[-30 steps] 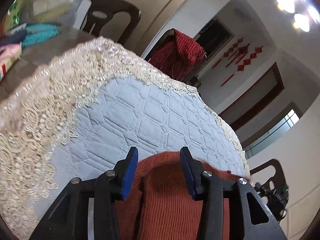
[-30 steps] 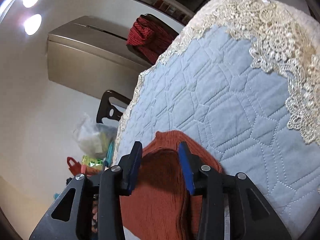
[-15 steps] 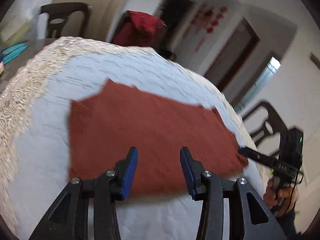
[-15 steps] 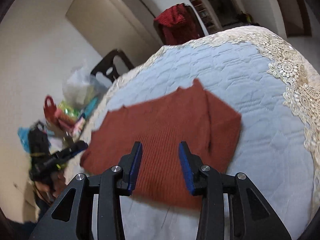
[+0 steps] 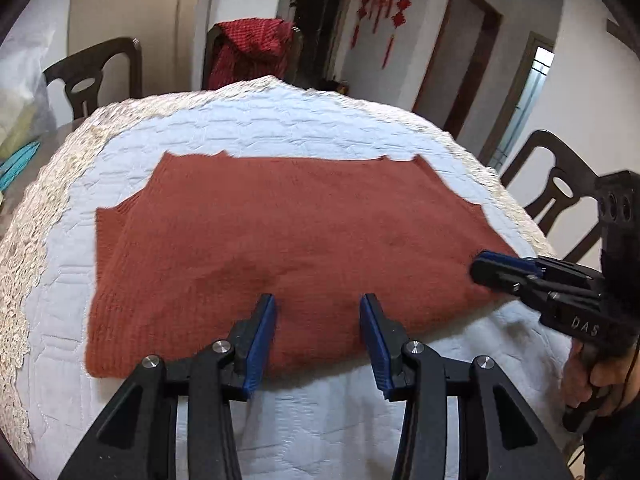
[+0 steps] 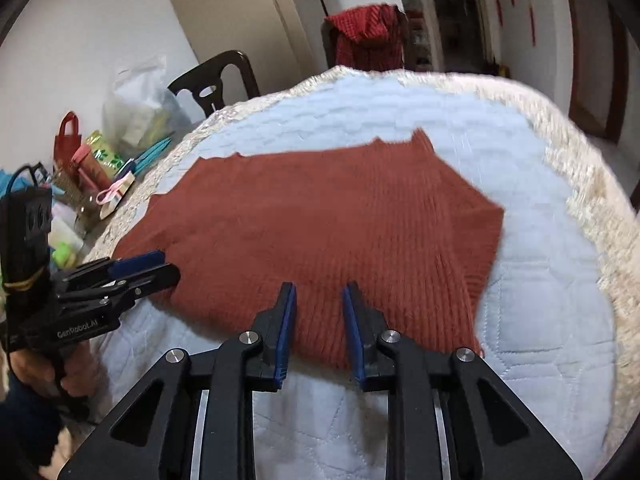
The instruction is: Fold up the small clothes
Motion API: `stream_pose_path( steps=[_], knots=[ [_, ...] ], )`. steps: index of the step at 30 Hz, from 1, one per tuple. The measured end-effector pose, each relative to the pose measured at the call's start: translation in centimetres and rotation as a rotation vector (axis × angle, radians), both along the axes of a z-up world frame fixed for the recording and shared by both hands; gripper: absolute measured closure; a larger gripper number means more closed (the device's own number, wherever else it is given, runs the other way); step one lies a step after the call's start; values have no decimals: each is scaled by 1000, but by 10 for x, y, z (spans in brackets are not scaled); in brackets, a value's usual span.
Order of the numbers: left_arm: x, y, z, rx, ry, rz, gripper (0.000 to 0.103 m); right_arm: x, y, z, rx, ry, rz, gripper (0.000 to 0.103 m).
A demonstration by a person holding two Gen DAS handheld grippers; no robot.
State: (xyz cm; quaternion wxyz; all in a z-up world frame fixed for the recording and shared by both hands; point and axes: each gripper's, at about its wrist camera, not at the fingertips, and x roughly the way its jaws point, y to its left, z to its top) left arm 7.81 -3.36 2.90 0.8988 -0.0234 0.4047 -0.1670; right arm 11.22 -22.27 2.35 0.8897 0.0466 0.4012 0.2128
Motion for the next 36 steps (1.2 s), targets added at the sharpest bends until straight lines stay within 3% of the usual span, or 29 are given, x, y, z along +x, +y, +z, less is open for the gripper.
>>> stream_pose_path(
  steps=[3, 6, 12, 17, 24, 28, 36],
  knots=[
    [9, -15, -9, 64, -9, 2, 57, 2, 13, -2, -14, 3, 34, 79],
    [24, -16, -12, 49, -4, 20, 54, 19, 20, -14, -30, 20, 34, 79],
    [35, -6, -7, 35, 0, 35, 54, 31, 13, -1, -5, 2, 1, 79],
    [55, -2, -13, 21, 16, 43, 54, 45, 7, -14, -30, 44, -21, 79],
    [79, 1, -5, 33, 44, 79, 54, 67, 11, -7, -49, 43, -48, 79],
    [82, 17, -3, -4, 63, 95, 54, 66, 6, -4, -24, 46, -52, 79],
    [103, 15, -8, 73, 61, 111, 54, 97, -1, -12, -43, 83, -89, 79]
  ],
)
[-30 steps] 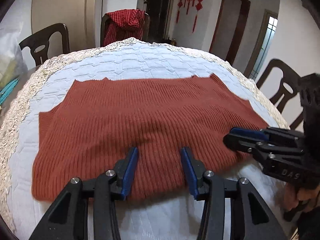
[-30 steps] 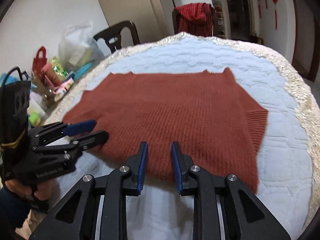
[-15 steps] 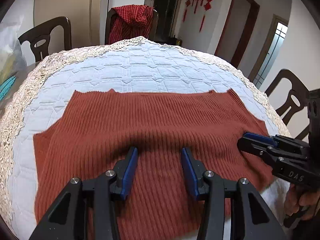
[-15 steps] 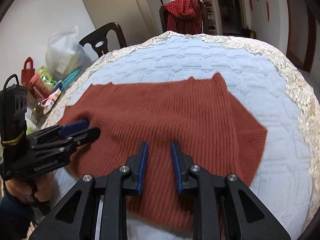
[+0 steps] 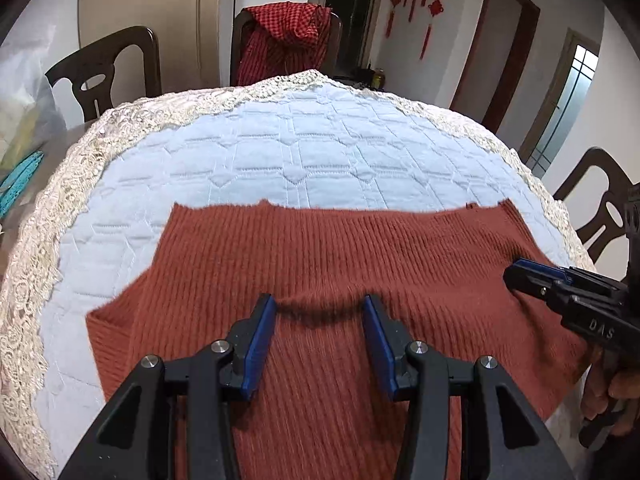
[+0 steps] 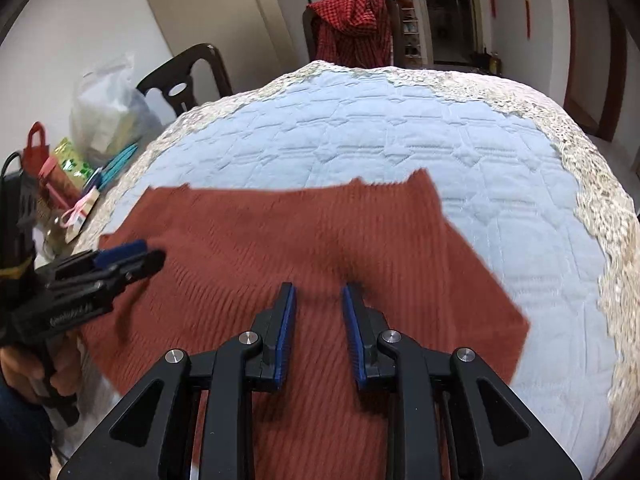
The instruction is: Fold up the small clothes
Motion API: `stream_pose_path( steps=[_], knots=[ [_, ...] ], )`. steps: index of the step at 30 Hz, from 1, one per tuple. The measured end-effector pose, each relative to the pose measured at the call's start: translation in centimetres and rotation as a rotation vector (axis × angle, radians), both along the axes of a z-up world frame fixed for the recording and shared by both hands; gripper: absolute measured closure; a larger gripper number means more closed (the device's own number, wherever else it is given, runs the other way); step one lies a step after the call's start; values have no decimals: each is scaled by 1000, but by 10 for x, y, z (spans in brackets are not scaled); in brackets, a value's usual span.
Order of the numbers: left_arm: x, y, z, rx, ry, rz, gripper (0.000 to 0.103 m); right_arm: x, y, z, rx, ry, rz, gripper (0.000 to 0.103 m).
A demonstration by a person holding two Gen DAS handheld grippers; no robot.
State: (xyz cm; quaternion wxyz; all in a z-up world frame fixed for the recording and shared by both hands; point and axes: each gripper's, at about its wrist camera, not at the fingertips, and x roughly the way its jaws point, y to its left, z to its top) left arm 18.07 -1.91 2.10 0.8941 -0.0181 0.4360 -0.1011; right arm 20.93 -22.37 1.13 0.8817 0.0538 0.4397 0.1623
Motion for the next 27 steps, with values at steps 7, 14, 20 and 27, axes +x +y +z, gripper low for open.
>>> stream_pose_path(
  steps=[7, 14, 20, 27],
  knots=[
    [12, 24, 1, 25, -9, 62, 54, 1, -11, 9, -1, -25, -23, 79],
    [22, 29, -4, 37, -8, 60, 54, 27, -17, 7, 3, 0, -45, 79],
    [28, 35, -6, 61, -24, 92, 54, 26, -26, 9, -50, -10, -86, 79],
    [4, 43, 10, 8, -57, 91, 54, 6, -31, 19, -26, -43, -96, 80]
  ],
)
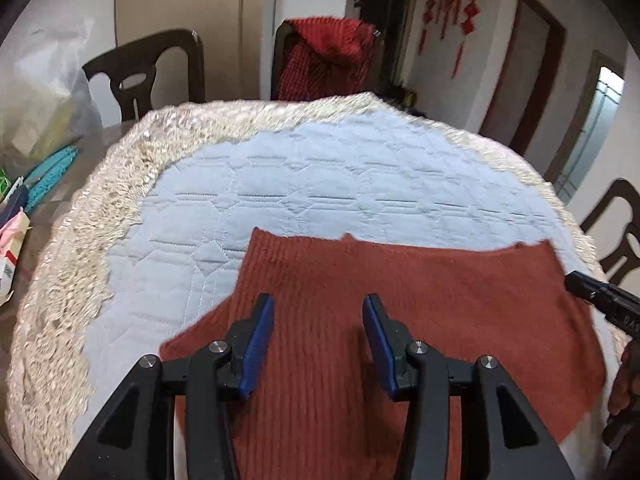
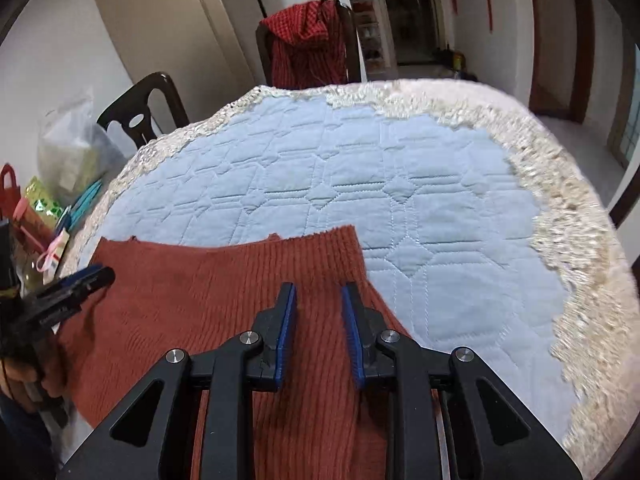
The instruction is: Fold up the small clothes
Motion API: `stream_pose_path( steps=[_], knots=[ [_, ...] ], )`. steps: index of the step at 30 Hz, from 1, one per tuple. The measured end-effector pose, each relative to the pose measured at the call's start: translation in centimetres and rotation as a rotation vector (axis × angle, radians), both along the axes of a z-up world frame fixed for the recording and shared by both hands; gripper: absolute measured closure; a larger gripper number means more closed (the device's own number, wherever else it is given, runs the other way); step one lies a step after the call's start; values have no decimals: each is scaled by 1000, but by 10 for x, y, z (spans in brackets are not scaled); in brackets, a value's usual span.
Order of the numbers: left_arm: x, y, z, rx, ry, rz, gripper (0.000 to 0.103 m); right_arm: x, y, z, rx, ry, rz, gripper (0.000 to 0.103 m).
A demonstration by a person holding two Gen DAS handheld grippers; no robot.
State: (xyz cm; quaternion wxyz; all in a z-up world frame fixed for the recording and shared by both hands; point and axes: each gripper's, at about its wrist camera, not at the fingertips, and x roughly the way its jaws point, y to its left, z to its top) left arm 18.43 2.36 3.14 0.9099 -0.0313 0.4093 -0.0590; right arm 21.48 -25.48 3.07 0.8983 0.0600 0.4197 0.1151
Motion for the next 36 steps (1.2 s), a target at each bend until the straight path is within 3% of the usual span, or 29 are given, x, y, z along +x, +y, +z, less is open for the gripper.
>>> stream_pose_path(
  steps=[6, 10, 12, 15, 17, 20, 22, 25, 29, 36],
  knots=[
    [-37, -38, 9, -33, -38, -134, 54, -41, 37, 1, 39, -45, 138, 80],
    [-28, -62, -15, 17, 24, -171, 53, -33, 66, -15, -17, -13, 208, 80],
    [-29, -63, -12, 39, 16, -166, 53, -30, 66, -20, -45, -9, 195, 80],
    [-34, -64, 1, -7, -2, -173, 53, -39, 62, -8, -34, -36, 180, 80],
    [-31, -74, 3, 22, -19, -180, 53, -44, 63, -4, -26, -60, 192, 80],
    [-18, -86, -17, 42, 42, -202, 52, -36, 65, -10, -30, -43, 173, 80],
    [-16, -88, -19, 59, 19, -203, 51, -31, 59, -19, -43, -17, 139, 80],
    [-22, -80, -10, 29, 30, -190, 51, -42, 44, -10, -7, -24, 112, 80],
    [-56, -58, 4, 22, -24, -178, 51, -71, 32, 3, -6, -62, 111, 80],
    [-100, -8, 9, 21, -60, -69, 52, -108, 15, -2, 11, -39, 80, 80]
  ],
)
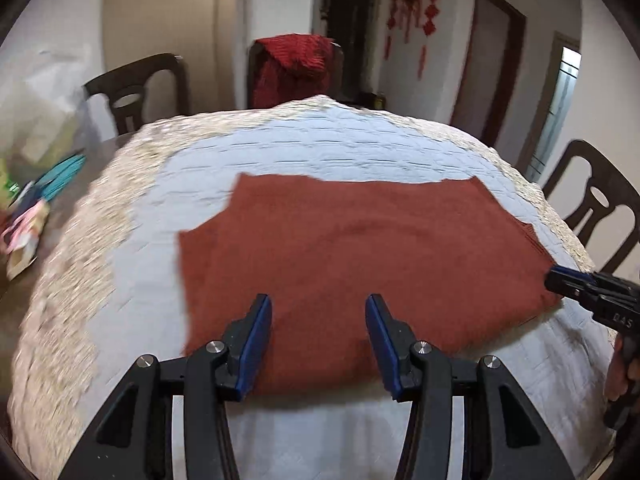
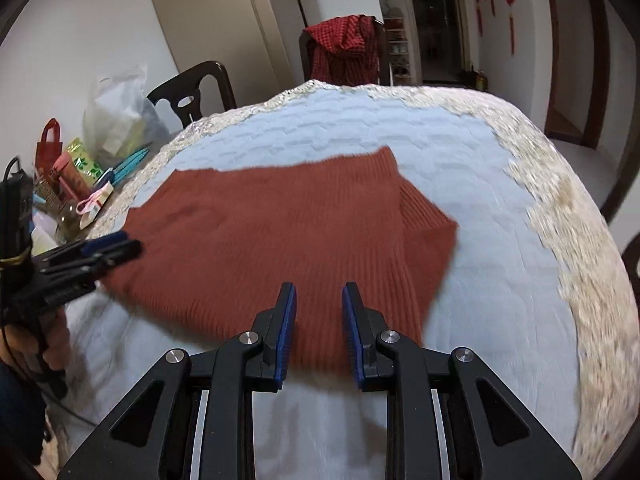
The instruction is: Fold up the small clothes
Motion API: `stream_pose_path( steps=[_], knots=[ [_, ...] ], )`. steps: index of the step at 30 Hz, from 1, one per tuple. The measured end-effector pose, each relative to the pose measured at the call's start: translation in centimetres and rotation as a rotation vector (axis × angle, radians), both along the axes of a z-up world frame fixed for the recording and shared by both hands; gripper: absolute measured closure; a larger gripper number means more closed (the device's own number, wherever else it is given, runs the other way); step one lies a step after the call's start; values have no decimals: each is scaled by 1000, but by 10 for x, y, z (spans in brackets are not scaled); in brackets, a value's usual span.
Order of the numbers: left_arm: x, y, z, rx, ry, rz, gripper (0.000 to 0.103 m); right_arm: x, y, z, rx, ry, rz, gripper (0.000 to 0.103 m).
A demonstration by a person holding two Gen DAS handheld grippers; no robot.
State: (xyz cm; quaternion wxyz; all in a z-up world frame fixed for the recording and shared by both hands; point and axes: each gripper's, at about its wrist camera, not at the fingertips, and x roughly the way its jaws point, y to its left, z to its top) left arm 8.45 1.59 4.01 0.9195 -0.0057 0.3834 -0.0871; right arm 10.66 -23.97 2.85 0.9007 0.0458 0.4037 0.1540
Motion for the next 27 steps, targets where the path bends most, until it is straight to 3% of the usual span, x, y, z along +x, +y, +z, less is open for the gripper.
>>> stream_pose_path(
  steps=[6, 10, 14, 17, 23, 27],
  knots=[
    [-14, -38, -3, -56, -8, -96, 52, -9, 42, -2, -12, -27, 102, 80],
    [-2, -61, -28, 10, 52, -118, 52, -2, 47, -15, -68, -4, 86, 80],
    [2, -46, -25, -65, 60, -113, 53, -4, 14, -16, -22, 9, 38, 83],
    [-6, -33, -17, -69, 15, -101, 53, -6, -10, -13, 53, 25, 6, 84],
    [-3, 21, -19, -81, 17, 70, 53, -10, -27, -9, 98, 10, -34, 84],
    [-2, 36, -30, -145, 52, 92, 54, -4, -39, -19, 136, 54, -85, 86]
  ],
)
